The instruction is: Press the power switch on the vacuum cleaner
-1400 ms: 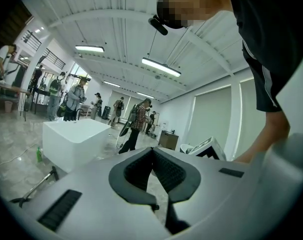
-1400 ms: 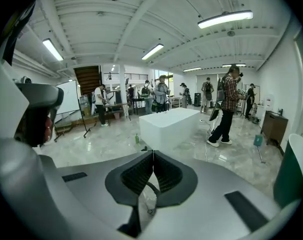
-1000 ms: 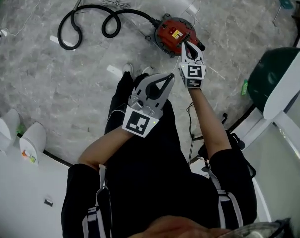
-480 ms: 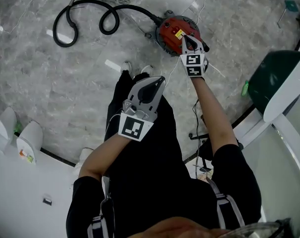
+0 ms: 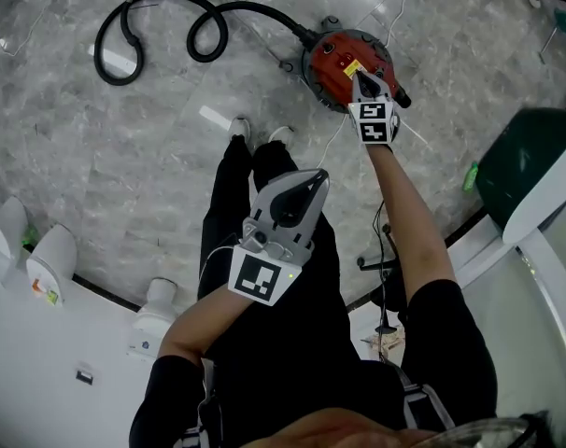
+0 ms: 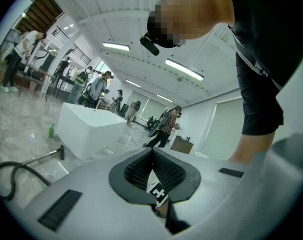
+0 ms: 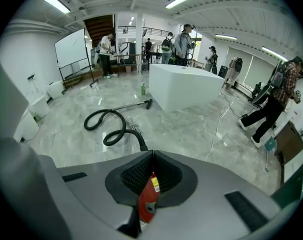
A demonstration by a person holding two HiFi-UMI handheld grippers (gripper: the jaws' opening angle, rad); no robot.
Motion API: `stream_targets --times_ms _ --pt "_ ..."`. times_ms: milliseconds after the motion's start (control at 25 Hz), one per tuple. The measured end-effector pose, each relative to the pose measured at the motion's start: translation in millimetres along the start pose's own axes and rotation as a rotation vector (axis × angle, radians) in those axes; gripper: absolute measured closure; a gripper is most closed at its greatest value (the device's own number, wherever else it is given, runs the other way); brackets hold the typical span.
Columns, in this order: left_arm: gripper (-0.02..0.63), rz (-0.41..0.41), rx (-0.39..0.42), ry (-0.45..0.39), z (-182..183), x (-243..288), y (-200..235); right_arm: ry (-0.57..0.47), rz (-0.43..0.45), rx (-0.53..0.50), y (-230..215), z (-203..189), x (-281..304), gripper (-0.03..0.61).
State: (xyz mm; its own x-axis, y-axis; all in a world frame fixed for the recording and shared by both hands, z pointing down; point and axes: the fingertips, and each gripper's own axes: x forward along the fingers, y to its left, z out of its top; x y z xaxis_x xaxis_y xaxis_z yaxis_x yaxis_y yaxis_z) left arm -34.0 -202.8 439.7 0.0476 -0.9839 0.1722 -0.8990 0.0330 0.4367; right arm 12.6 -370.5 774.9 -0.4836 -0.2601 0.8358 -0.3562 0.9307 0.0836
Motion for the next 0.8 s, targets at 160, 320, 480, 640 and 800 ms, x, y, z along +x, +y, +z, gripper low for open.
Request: stream_targets --times_ms 160,320,480,640,800 --pt "0.595 -0.01 0.006 -0.018 2.0 5.3 -1.3 0.056 0.025 -0.009 -8.0 -26.1 29.0 0.561" --pt "0.595 0.005 -0.003 0.004 -11.4 5.5 4.4 0.064 -0.001 -0.07 -20.7 -35.3 45.6 0.561" --pt "0.595 0.013 -0.002 0.028 -22.0 6.4 8.5 0.067 -0.004 -0.134 -27.2 -38.1 55.4 0.561" --pt "0.595 0.023 -0.004 0.029 -25.5 6.8 12.5 0.097 0.012 -0.147 -28.7 -42.3 71.8 0.561" --pt "0.595 0.02 -0.013 0.032 -37.7 12.9 14.1 0.15 0.037 -0.109 -28.0 -52.1 91.8 0.561"
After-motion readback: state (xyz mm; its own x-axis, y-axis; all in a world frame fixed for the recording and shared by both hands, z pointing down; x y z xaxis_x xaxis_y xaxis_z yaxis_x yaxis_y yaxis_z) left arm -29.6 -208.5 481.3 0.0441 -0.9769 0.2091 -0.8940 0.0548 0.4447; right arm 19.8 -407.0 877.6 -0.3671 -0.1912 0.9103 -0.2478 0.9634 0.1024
